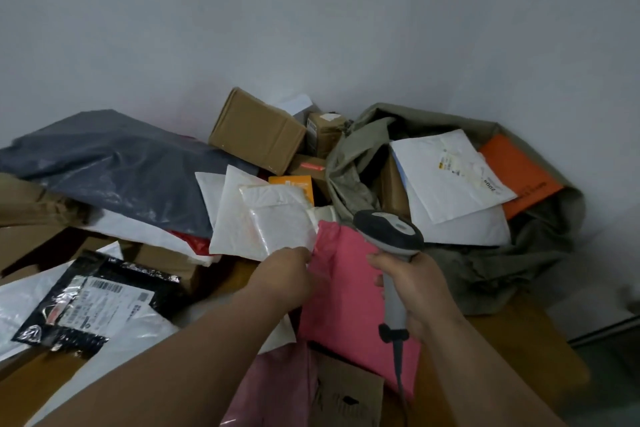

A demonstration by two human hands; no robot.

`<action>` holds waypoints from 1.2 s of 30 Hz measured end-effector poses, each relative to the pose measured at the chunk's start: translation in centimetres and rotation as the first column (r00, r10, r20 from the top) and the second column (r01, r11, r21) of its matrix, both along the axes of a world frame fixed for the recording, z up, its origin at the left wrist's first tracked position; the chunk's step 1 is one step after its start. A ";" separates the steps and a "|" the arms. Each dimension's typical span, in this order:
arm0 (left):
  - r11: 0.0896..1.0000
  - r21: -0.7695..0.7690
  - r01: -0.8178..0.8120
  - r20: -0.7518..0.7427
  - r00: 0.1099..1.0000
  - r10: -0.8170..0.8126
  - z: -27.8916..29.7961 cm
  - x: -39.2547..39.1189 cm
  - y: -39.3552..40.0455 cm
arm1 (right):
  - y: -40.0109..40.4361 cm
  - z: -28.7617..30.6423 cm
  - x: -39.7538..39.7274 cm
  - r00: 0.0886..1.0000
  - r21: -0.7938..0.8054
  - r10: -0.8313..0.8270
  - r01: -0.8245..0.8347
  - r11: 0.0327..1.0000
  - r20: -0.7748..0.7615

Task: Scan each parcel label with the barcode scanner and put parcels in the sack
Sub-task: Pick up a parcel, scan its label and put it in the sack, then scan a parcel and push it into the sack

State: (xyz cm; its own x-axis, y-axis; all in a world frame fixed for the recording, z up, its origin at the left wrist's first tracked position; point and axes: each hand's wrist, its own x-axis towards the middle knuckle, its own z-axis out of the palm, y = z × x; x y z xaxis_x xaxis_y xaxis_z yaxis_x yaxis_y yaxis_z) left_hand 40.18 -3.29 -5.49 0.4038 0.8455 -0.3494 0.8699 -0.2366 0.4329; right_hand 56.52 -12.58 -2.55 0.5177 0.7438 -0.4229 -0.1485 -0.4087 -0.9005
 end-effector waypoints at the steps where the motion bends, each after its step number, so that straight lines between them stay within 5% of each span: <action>1: 0.999 -0.040 -0.003 -0.025 1.000 0.002 -0.5 0.9 -0.1 | -0.2 -0.3 0.5 1.000 -0.006 0.003 -0.003 1.000 0.001; 5: 0.991 -0.095 -0.099 -0.057 0.994 0.093 -2.5 3.9 -0.6 | -0.9 -1.8 2.6 1.000 -0.031 0.019 -0.019 0.999 -0.001; 11: 0.929 -0.180 -0.323 0.200 0.913 0.356 -3.6 6.0 -0.5 | -1.6 -3.3 5.0 0.999 -0.048 0.034 -0.034 0.998 -0.004; 18: 0.748 -0.547 -0.376 0.551 0.511 0.659 5.4 5.0 3.1 | -2.2 -1.5 5.4 0.995 0.031 0.055 -0.058 0.998 0.080; 23: 0.685 -0.637 -0.353 0.613 0.308 0.728 11.7 2.2 3.4 | -2.1 2.8 3.3 0.979 0.170 0.102 -0.133 0.976 0.179; 31: 0.630 -0.724 -0.282 0.619 0.140 0.773 16.8 -5.0 1.1 | -3.8 7.7 -4.0 0.940 0.336 0.258 -0.323 0.885 0.223; 36: 0.633 -0.747 -0.206 0.641 0.031 0.767 20.2 -9.3 -1.9 | -5.0 9.0 -9.9 0.929 0.380 0.127 -0.263 0.887 0.347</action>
